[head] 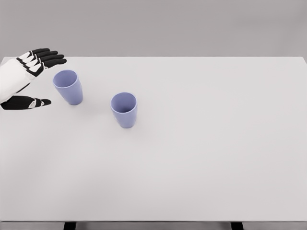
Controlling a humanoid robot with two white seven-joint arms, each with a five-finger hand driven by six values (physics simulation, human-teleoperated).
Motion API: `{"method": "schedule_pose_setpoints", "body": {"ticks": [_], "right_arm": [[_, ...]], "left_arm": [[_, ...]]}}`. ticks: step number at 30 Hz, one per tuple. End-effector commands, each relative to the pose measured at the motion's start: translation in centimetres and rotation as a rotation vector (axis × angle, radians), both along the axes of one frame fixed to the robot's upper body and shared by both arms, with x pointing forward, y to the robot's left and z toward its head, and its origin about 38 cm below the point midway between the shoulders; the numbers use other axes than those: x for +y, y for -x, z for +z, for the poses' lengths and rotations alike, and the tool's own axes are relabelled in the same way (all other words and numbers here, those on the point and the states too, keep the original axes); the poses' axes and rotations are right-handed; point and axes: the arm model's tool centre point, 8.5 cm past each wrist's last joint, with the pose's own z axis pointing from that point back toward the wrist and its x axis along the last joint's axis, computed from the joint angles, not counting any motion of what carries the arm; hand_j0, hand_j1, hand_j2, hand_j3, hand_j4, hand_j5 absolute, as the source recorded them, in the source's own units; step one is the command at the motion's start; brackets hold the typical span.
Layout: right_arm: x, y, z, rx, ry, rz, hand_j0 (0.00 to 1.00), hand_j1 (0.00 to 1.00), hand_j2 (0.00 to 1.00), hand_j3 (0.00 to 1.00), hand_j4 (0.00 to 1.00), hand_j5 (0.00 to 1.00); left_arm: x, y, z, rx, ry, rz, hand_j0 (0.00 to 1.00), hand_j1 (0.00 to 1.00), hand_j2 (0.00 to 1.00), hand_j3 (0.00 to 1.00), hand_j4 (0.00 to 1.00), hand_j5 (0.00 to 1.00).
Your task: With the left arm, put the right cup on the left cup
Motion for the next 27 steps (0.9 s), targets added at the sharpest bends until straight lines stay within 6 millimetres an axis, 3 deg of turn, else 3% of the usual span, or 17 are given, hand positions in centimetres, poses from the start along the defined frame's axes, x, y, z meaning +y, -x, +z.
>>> {"method": "schedule_pose_setpoints", "body": {"ticks": [1, 11, 16, 18, 21, 23, 24, 27], "right_arm": [[0.0, 0.1, 0.0, 0.002, -0.002, -0.003, 1.0, 1.0, 1.0, 1.0, 1.0, 1.0], [0.1, 0.6, 0.0, 0.017, -0.004, 0.002, 1.0, 1.0, 1.0, 1.0, 1.0, 1.0], [0.1, 0.6, 0.0, 0.017, -0.002, 0.002, 1.0, 1.0, 1.0, 1.0, 1.0, 1.0], [0.1, 0.6, 0.0, 0.017, -0.002, 0.002, 1.0, 1.0, 1.0, 1.0, 1.0, 1.0], [0.1, 0.6, 0.0, 0.017, -0.002, 0.002, 1.0, 1.0, 1.0, 1.0, 1.0, 1.0], [0.1, 0.6, 0.0, 0.017, -0.002, 0.002, 1.0, 1.0, 1.0, 1.0, 1.0, 1.0], [0.1, 0.5, 0.0, 0.016, -0.002, 0.002, 1.0, 1.0, 1.0, 1.0, 1.0, 1.0], [0.1, 0.5, 0.0, 0.016, -0.002, 0.002, 1.0, 1.0, 1.0, 1.0, 1.0, 1.0]], "left_arm": [[0.0, 0.0, 0.1, 0.001, 0.006, 0.0, 1.0, 1.0, 1.0, 1.0, 1.0, 1.0], [0.4, -0.2, 1.0, -0.034, -0.077, 0.008, 1.0, 1.0, 1.0, 1.0, 1.0, 1.0], [0.1, -1.6, 5.0, -0.166, -0.183, 0.015, 1.0, 1.0, 1.0, 1.0, 1.0, 1.0], [-0.1, -1.9, 4.7, -0.12, -0.248, 0.011, 1.0, 1.0, 1.0, 1.0, 1.0, 1.0], [-2.3, -2.5, 4.2, 0.05, -0.319, -0.103, 1.0, 1.0, 1.0, 1.0, 1.0, 1.0], [-5.7, -1.9, 3.9, 0.203, -0.317, -0.294, 1.0, 1.0, 1.0, 1.0, 1.0, 1.0], [-7.2, -1.3, 5.5, 0.201, -0.22, -0.38, 1.0, 1.0, 1.0, 1.0, 1.0, 1.0], [-8.1, -1.4, 9.9, 0.14, -0.091, -0.453, 1.0, 1.0, 1.0, 1.0, 1.0, 1.0]]}}
